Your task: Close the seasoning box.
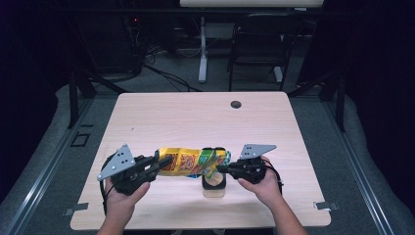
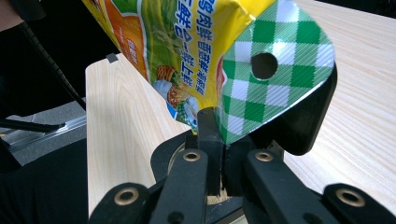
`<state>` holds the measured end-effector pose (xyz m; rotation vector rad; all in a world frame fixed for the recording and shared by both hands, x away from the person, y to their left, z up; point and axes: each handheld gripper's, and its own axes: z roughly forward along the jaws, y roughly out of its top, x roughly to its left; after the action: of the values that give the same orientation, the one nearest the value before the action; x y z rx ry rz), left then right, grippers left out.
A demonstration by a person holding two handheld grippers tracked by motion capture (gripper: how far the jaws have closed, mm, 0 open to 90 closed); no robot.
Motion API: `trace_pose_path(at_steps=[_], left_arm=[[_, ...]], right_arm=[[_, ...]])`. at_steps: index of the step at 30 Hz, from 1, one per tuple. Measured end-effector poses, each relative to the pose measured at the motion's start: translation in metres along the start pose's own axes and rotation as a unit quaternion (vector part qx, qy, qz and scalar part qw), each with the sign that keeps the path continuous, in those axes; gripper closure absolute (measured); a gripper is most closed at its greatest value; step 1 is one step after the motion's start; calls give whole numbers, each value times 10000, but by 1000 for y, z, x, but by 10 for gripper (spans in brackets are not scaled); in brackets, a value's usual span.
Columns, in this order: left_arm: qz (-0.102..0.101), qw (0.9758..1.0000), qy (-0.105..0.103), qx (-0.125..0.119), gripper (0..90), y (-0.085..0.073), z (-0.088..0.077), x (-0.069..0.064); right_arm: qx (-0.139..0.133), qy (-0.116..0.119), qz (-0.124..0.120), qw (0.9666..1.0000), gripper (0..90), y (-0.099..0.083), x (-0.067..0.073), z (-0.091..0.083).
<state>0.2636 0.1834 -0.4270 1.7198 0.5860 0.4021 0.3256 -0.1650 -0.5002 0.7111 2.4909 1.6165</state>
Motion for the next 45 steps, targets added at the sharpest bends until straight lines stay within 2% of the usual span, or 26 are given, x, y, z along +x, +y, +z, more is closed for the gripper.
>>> trace_pose_path(at_steps=[20,42,45], left_arm=[[6,10000,25,-26,814,1,1,-1],[-7,9999,-106,-117,815,3,5,-4],[6,9999,-91,-72,816,3,5,-4]], right_arm=[[3,-1,-5,10000,890,-1,0,0],[54,-8,12,10000,891,-1,-1,-1],[81,-6,-8,10000,892,0,-1,-2]])
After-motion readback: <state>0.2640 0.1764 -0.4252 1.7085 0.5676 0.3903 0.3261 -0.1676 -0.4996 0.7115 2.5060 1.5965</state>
